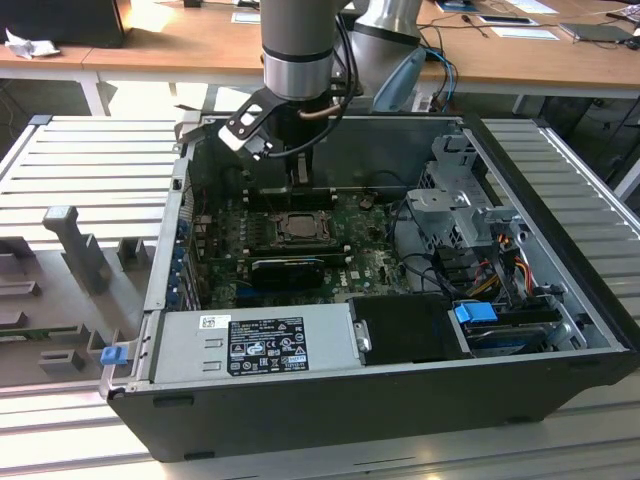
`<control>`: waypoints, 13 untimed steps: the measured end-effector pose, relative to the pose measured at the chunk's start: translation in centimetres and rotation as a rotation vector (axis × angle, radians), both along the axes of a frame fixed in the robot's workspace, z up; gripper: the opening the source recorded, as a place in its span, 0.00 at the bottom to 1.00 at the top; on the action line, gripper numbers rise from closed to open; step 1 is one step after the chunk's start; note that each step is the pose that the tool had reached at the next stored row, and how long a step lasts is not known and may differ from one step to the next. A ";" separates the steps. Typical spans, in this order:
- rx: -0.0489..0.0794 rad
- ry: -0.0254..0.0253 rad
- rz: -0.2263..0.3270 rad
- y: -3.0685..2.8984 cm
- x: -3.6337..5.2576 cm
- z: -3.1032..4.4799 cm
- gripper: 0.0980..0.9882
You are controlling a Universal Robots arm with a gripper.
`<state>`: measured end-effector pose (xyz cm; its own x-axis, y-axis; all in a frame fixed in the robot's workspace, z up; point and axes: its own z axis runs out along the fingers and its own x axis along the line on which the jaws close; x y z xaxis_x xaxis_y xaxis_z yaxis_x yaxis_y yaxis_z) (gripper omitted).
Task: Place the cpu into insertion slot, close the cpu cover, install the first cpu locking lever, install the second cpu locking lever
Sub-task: 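Install the first cpu locking lever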
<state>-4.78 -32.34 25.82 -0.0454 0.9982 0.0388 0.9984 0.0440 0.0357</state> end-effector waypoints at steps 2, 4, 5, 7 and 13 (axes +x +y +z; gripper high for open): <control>0.000 0.0001 0.000 0.00 0.00 0.12 0.01; 0.000 0.0000 0.000 0.00 0.00 0.34 0.01; 0.000 0.0000 0.000 0.00 0.00 0.47 0.01; 0.000 0.0001 0.000 0.00 0.00 0.63 0.01; 0.001 -0.0001 0.015 0.00 0.00 1.18 0.01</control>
